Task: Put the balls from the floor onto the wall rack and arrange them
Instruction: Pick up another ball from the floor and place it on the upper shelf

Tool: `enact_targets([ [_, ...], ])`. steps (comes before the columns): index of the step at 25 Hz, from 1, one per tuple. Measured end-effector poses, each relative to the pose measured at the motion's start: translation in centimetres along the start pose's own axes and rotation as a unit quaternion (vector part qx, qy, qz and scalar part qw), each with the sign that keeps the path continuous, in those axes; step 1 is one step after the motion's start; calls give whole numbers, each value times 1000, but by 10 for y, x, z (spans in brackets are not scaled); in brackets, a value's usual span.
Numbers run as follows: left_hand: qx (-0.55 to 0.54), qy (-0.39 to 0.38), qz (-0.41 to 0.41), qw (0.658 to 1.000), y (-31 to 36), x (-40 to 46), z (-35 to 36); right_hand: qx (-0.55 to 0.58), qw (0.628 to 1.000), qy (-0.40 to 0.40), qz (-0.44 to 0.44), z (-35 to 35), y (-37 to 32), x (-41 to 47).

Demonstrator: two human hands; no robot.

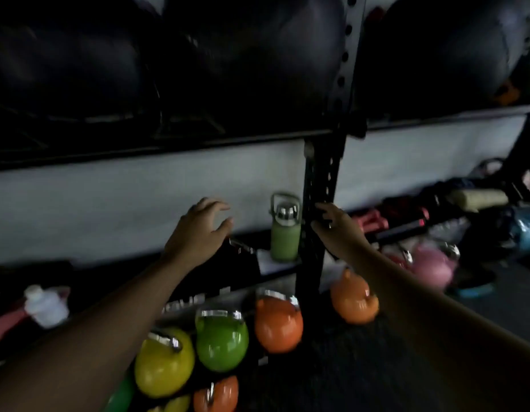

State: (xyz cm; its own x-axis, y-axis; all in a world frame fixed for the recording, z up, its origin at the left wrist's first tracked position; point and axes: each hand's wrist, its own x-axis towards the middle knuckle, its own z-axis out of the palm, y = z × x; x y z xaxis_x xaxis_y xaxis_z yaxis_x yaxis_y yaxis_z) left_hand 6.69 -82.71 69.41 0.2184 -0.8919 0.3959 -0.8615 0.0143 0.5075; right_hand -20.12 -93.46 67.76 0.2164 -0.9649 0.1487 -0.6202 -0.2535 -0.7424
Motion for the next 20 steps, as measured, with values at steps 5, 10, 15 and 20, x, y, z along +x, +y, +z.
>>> enact_targets([
  [5,10,-313,-24,949,-71,-134,84,-111,973,-129,158,86,89,-149],
  [10,122,-564,-21,817,-132,-274,135,-114,904,-272,310,144,156,-307],
  [15,137,-624,-60,767,-128,-352,157,-71,877,-273,389,169,183,-428],
  [20,163,-668,-11,726,-66,-414,184,10,851,-192,489,155,203,-562],
])
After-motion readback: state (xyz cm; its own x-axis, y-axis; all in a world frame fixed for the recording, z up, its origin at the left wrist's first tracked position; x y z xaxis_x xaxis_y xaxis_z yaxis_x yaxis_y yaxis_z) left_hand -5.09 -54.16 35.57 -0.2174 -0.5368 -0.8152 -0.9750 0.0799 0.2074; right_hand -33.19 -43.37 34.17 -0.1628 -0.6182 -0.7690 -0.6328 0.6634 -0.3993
